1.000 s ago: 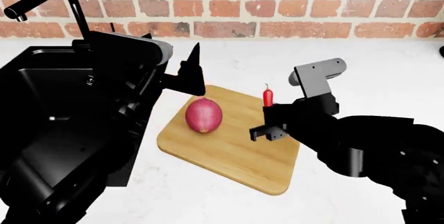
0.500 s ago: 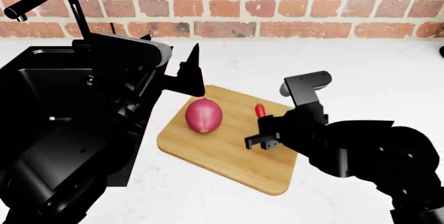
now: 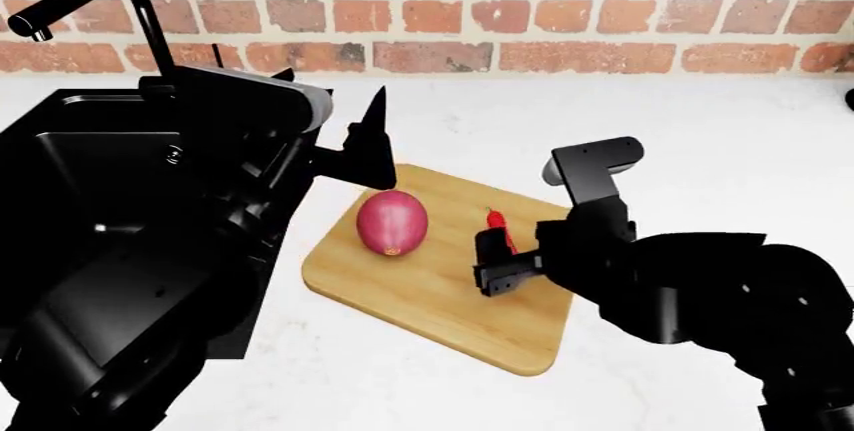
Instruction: Pick the vegetables from the sink and place them on the cutting board.
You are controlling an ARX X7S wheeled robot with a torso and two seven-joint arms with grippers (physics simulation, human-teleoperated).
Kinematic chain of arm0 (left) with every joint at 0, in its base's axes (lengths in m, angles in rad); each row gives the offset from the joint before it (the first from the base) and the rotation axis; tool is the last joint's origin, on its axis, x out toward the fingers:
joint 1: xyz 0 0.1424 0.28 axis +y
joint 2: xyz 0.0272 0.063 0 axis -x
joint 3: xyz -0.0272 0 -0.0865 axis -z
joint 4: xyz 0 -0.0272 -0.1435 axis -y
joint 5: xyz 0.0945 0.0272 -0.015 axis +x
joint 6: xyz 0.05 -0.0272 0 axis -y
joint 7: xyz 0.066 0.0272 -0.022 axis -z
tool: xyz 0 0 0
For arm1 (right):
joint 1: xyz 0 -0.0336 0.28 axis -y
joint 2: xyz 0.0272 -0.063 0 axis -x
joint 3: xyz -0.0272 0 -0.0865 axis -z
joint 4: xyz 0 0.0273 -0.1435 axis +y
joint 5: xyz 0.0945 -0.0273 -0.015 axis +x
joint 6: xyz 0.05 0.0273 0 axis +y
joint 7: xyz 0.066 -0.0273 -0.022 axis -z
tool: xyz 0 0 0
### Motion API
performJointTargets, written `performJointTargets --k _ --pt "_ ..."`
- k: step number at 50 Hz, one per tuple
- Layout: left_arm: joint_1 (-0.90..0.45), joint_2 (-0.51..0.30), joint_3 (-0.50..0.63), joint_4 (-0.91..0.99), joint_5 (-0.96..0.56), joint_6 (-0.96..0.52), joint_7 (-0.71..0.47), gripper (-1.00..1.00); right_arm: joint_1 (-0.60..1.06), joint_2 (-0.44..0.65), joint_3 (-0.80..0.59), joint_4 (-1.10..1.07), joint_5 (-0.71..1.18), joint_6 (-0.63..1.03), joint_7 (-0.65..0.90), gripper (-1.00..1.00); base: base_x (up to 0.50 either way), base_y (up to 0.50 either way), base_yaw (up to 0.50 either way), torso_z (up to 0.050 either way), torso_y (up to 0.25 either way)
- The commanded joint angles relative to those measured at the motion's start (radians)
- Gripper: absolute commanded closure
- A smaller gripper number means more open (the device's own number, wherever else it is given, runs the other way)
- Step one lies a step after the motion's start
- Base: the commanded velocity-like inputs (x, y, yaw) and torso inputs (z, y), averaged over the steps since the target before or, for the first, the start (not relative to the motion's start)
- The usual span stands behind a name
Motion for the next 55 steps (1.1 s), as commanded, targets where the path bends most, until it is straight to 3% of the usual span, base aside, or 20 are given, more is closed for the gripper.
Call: performJointTargets --k 1,17,26,44,53,55 --pt "0.000 -0.003 -0.002 0.001 -0.005 0.001 -0.002 -1.00 0.022 0.035 0.079 -0.090 0.093 0.007 0.078 -1.00 0.00 0.00 0.00 0.000 0.000" --pt "-0.003 -0.005 -0.007 0.005 -0.012 0.004 -0.009 -1.00 0.056 0.145 0.292 -0.365 0.304 -0.051 0.264 -1.00 0.00 0.00 0.00 0.000 0.000" --pt "0.075 -0.038 -0.033 0.083 0.036 0.098 -0.015 -1.00 -0.118 0.190 0.410 -0.631 0.111 -0.176 0.247 -1.00 0.00 0.00 0.00 0.000 0.000" --pt "0.450 -0.116 -0.171 0.337 0.100 0.399 -0.022 -1.00 -0.617 0.150 0.578 -0.969 -0.271 -0.515 0.037 -1.00 0.00 0.00 0.00 0.000 0.000" --pt "0.517 -0.073 -0.242 0.369 0.149 0.506 -0.081 -1.00 -0.746 0.417 0.455 -0.974 -0.273 -0.907 0.222 -1.00 0.00 0.00 0.00 0.000 0.000" --pt "0.532 -0.067 -0.258 0.396 0.156 0.524 -0.098 -1.00 -0.781 0.567 0.348 -0.974 -0.319 -1.102 0.298 -1.00 0.00 0.00 0.00 0.000 0.000"
